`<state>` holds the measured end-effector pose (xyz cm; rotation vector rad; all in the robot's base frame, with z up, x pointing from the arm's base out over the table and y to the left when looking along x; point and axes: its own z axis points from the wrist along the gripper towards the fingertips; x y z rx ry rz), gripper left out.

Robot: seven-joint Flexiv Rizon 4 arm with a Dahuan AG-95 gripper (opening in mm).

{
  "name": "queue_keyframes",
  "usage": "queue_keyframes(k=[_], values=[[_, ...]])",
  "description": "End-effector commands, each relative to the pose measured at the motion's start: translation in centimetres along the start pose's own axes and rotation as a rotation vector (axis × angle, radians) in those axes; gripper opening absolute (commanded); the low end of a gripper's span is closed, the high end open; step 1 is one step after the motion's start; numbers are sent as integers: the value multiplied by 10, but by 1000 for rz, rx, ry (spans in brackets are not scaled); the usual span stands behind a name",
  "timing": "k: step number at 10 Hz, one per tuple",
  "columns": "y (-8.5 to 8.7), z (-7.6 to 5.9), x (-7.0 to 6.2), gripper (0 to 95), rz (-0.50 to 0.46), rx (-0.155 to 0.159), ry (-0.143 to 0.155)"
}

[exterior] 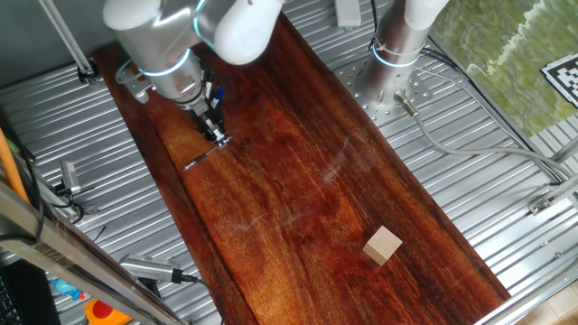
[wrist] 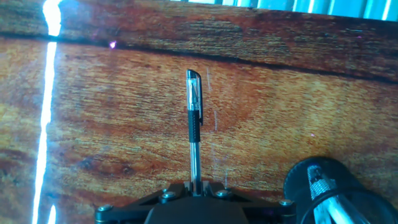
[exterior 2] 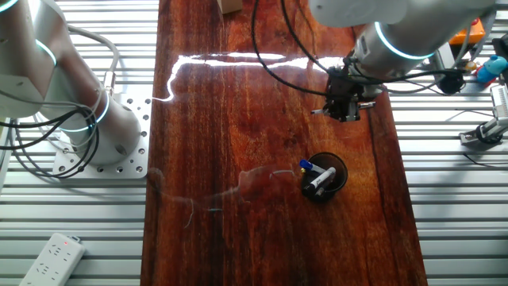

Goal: Put the pen into the pen holder

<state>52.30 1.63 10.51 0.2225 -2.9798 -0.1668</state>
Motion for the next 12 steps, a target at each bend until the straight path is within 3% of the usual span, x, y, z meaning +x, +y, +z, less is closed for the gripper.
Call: queue_keyframes(k=[1, 3, 5, 8, 12], values=[[0, 1, -2, 0, 4, -2, -5], [0, 1, -2, 0, -4, -2, -2], [0, 1, -2, 0, -18, -5, 22], [0, 1, -2, 0, -37, -4, 22], [-5, 2, 9, 0, -32, -15, 88]])
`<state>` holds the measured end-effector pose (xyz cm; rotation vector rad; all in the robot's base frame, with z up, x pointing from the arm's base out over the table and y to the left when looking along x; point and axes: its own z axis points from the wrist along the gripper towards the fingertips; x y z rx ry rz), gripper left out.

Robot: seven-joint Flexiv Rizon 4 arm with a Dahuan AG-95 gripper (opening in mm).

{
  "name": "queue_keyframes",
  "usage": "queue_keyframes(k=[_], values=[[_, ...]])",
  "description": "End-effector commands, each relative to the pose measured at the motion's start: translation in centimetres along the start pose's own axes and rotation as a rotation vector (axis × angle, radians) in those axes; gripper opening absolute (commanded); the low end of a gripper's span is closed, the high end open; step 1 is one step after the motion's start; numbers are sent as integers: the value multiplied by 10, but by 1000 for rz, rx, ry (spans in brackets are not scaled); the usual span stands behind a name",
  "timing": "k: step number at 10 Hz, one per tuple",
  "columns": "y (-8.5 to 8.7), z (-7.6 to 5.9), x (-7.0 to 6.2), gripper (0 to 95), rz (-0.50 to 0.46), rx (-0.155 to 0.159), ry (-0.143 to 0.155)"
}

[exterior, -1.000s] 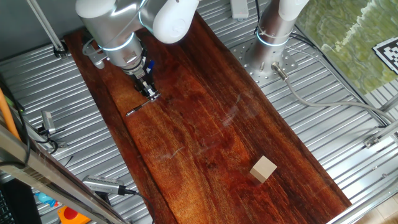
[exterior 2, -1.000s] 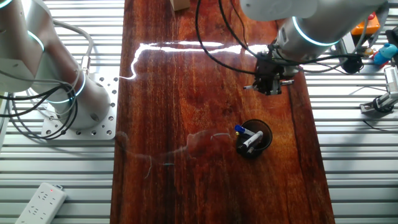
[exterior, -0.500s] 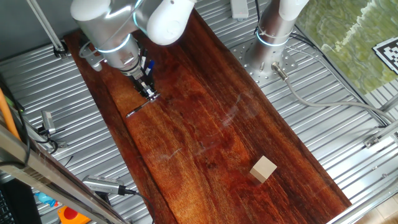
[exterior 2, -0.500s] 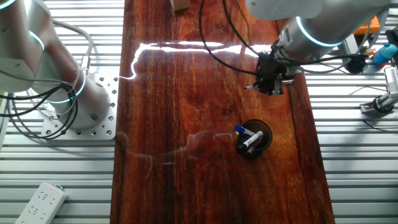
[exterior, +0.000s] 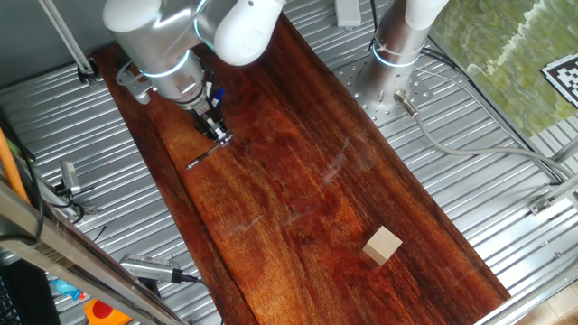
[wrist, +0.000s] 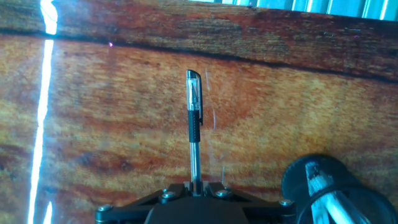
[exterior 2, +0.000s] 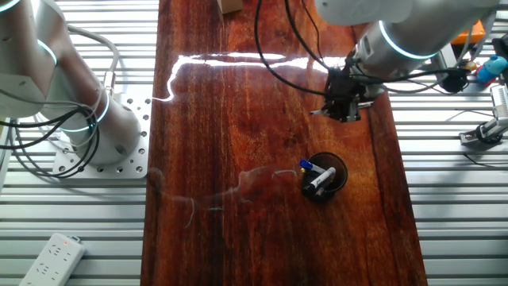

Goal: Put the pen into the pen holder

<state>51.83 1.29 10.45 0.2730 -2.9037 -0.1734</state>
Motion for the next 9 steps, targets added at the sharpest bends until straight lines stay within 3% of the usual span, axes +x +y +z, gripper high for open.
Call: queue_keyframes(k=[1, 7, 9], values=[[-11, -4, 10, 0, -5, -24, 62], [-57, -32, 51, 0, 2, -39, 125], [-69, -41, 64, 0, 19, -49, 181]])
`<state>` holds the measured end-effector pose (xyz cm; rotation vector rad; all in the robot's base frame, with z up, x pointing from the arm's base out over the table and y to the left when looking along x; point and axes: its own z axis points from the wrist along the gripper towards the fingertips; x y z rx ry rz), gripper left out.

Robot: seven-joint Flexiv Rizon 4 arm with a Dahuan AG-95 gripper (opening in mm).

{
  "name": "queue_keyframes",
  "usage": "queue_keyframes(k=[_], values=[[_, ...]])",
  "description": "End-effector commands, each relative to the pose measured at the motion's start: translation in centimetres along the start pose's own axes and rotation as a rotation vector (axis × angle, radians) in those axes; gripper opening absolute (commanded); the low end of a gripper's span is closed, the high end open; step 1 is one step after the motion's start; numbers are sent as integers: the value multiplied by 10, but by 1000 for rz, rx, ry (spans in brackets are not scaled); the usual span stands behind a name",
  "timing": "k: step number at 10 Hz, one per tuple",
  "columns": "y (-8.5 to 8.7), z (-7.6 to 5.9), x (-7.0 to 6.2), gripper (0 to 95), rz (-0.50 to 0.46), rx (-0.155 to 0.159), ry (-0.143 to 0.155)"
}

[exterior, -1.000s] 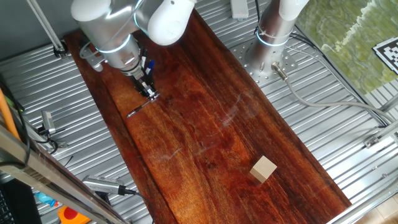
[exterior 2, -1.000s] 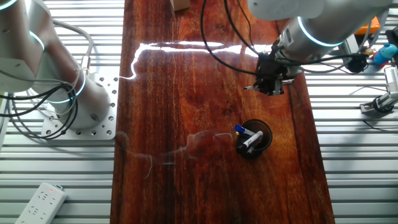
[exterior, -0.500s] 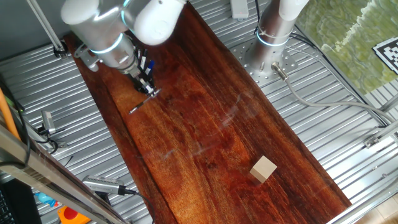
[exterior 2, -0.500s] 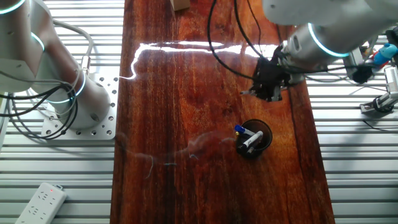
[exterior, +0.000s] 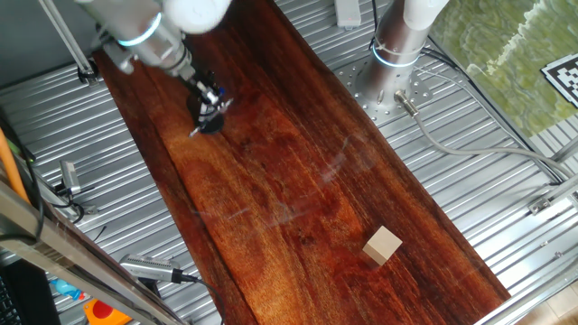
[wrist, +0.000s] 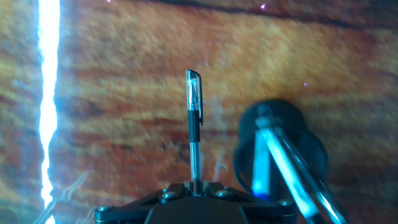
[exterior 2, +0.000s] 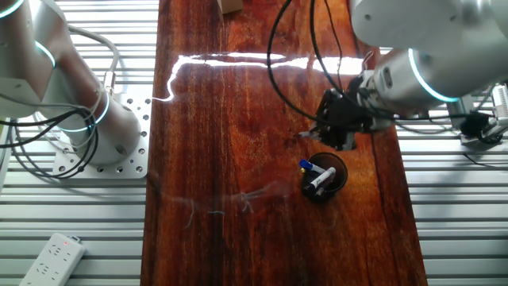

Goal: Put the pen into the pen holder

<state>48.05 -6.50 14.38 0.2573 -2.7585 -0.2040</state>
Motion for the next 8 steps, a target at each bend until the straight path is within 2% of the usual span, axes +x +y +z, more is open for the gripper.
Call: queue_keyframes(k=[1, 6, 7, 8], values=[[-9, -5, 11, 0, 13, -14, 54], [-25, -12, 33, 0, 45, -26, 111], [-32, -13, 36, 0, 71, -32, 154], [-37, -13, 38, 0, 69, -42, 165]])
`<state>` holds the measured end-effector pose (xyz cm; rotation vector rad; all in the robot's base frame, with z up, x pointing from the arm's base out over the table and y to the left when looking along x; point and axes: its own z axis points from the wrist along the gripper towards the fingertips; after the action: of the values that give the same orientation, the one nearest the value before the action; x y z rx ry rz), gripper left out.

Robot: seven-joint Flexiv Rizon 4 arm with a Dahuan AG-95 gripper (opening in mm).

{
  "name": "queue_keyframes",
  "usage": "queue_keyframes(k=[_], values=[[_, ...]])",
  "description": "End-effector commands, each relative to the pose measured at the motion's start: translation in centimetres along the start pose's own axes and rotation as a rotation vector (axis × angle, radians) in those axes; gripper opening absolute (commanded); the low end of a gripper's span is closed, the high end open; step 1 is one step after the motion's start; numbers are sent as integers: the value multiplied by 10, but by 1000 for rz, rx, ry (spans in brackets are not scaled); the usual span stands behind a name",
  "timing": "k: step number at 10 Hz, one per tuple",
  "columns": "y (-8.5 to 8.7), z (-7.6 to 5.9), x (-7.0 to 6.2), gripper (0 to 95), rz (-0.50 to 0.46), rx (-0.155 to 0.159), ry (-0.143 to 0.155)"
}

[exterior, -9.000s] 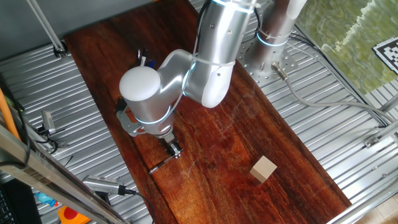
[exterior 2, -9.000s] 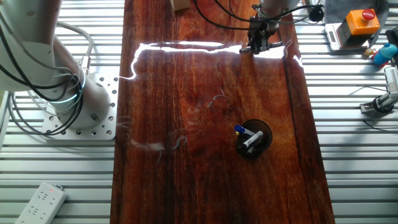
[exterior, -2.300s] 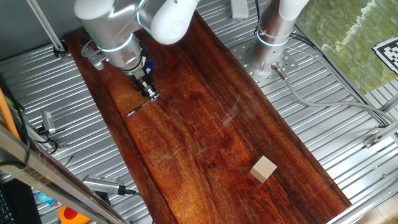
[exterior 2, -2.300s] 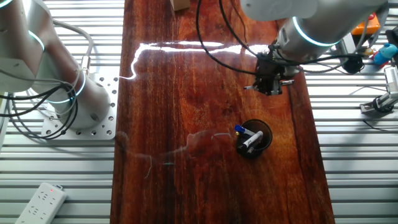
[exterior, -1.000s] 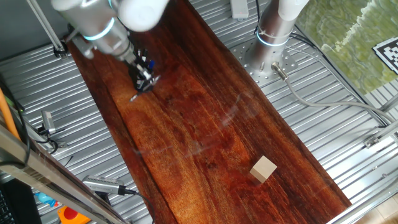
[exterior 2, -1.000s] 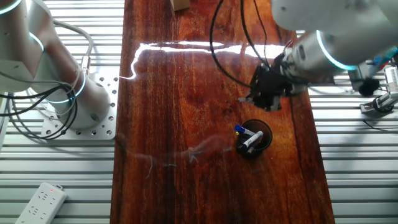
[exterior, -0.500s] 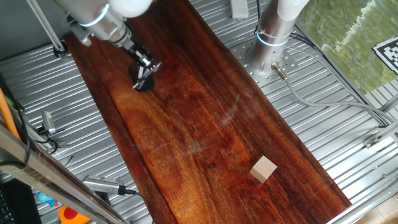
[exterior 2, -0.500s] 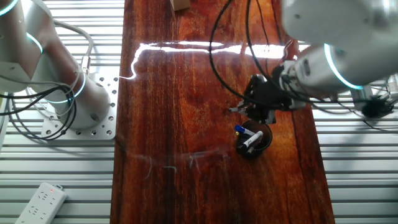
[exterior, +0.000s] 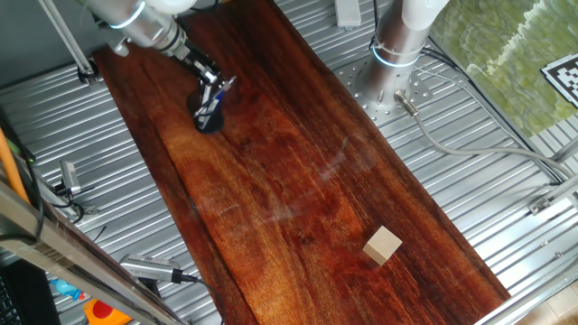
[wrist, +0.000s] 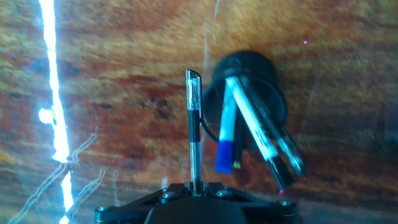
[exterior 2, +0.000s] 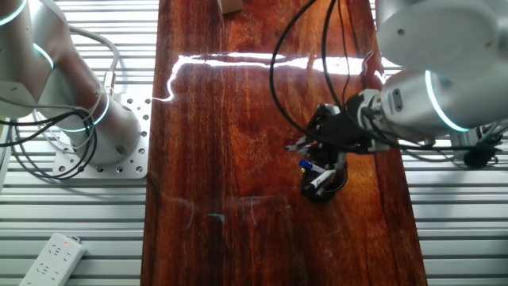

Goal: Put the pen into the pen holder

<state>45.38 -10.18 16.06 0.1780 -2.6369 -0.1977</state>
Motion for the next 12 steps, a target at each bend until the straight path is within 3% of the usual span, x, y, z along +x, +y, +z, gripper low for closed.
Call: queue_keyframes(k=[1, 3, 5, 7, 12], values=[[-15, -2, 2, 0, 9, -33, 55], [-24, 0, 4, 0, 9, -46, 65], [-34, 6, 0, 0, -13, -63, 86], [-38, 11, -5, 0, -30, -76, 86], [-39, 13, -19, 0, -47, -74, 103]])
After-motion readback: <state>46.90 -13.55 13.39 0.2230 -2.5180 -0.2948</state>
